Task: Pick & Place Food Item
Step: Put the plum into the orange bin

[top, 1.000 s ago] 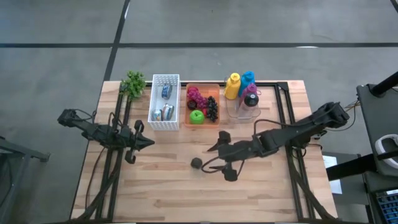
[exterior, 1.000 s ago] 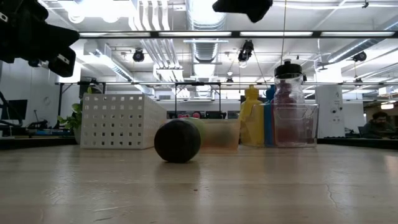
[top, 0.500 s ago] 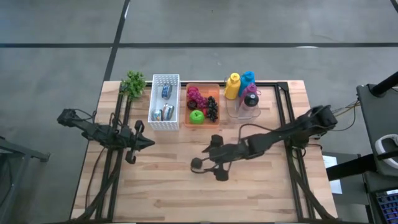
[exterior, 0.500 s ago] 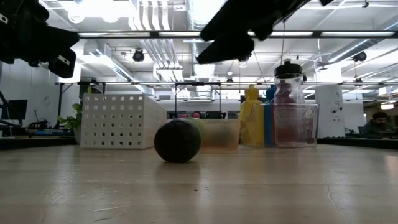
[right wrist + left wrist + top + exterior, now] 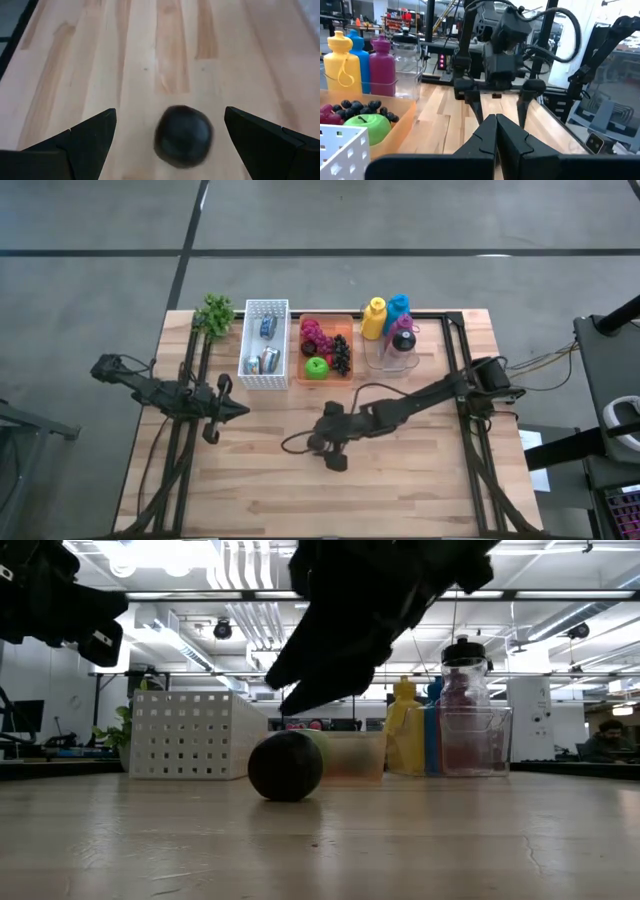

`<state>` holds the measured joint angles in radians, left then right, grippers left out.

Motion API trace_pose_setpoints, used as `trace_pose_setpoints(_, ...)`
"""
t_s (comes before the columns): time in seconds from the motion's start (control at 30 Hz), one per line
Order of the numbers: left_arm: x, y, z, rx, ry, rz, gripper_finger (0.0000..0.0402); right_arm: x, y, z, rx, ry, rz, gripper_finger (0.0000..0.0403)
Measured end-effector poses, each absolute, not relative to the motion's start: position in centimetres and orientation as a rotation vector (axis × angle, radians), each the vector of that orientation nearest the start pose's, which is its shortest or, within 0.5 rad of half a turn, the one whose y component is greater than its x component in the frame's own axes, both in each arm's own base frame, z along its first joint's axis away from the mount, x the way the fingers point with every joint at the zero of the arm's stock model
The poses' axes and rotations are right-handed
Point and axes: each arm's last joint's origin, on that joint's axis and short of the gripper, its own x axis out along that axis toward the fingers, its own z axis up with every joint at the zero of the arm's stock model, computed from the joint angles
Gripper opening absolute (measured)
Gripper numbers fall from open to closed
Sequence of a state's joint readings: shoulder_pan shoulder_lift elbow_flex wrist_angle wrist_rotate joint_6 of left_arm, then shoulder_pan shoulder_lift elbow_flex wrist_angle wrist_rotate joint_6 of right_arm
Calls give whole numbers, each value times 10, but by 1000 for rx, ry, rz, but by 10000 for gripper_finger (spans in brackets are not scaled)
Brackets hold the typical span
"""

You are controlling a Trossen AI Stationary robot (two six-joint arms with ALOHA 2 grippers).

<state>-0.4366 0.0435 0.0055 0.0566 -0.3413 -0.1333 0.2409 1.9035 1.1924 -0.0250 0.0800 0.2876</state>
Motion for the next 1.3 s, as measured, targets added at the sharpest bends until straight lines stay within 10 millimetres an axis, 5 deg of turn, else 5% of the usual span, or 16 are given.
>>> trace_pose_setpoints(0.27, 94, -33, 166, -131, 4, -93, 10, 407, 94, 147, 153, 799, 35, 370)
trace_pose_setpoints(0.77, 96, -34, 164, -120, 33, -92, 10, 407, 89, 135, 172, 829, 12, 366)
trace_pose_setpoints(1.3, 97, -34, 163, -116, 44, -91, 10, 406, 84, 132, 177, 843, -6, 250)
